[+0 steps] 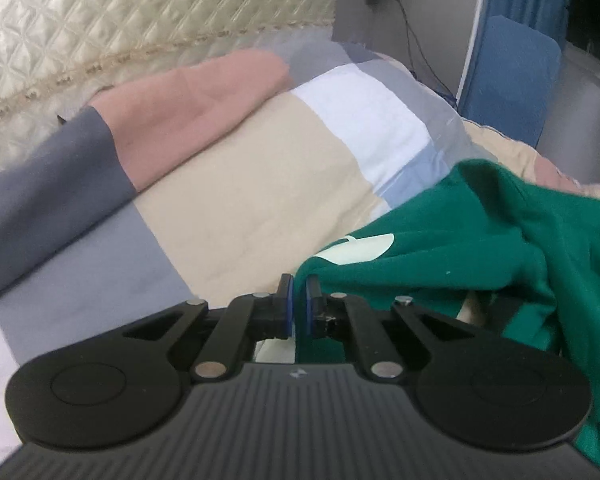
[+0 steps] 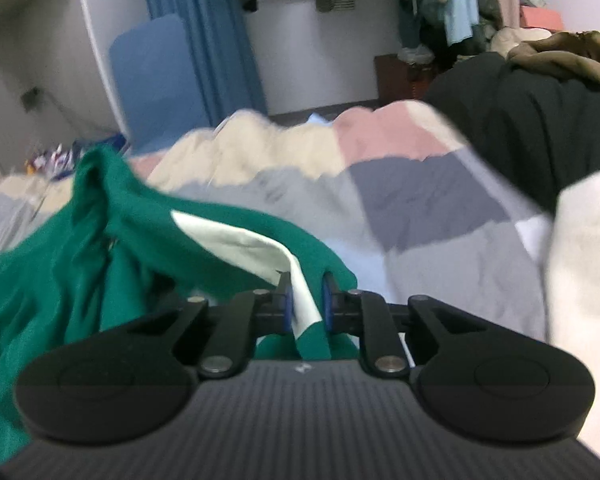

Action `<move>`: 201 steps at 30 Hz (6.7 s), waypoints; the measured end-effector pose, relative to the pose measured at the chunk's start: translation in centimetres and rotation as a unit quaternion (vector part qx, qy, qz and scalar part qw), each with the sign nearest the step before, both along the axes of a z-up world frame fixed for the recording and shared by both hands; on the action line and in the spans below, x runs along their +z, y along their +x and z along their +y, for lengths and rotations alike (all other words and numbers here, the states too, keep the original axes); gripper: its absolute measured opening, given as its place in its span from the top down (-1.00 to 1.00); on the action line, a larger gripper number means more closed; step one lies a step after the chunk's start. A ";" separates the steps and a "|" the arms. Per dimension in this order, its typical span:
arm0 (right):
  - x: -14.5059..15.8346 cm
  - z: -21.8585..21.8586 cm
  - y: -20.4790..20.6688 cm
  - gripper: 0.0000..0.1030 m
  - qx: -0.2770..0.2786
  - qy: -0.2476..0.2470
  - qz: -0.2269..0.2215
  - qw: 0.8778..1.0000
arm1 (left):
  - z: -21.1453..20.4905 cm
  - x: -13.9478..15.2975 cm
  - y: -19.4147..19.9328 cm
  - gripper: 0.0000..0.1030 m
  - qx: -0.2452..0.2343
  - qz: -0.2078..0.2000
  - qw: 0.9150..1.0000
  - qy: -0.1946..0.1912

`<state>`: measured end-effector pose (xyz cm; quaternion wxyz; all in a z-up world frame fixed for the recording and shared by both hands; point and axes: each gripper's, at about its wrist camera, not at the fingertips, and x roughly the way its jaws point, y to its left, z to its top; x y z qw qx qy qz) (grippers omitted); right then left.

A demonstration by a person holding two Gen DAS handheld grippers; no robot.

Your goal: Fold large clothes

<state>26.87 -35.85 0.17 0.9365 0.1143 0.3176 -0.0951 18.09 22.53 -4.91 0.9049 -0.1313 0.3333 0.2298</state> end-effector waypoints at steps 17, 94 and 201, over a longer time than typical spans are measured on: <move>1.8 1.0 -0.8 0.04 0.031 0.053 -0.036 0.997 | -3.5 5.2 -2.6 -0.13 -0.046 -0.059 0.996 -0.053; -3.1 34.3 39.2 -0.55 0.158 -0.064 -0.136 0.976 | -10.0 -11.6 8.3 -0.19 -0.158 -0.049 0.981 -0.096; -2.2 -4.9 -5.0 0.83 0.094 0.002 0.080 0.992 | -19.5 -5.4 -3.8 -0.20 -0.244 -0.068 0.959 -0.128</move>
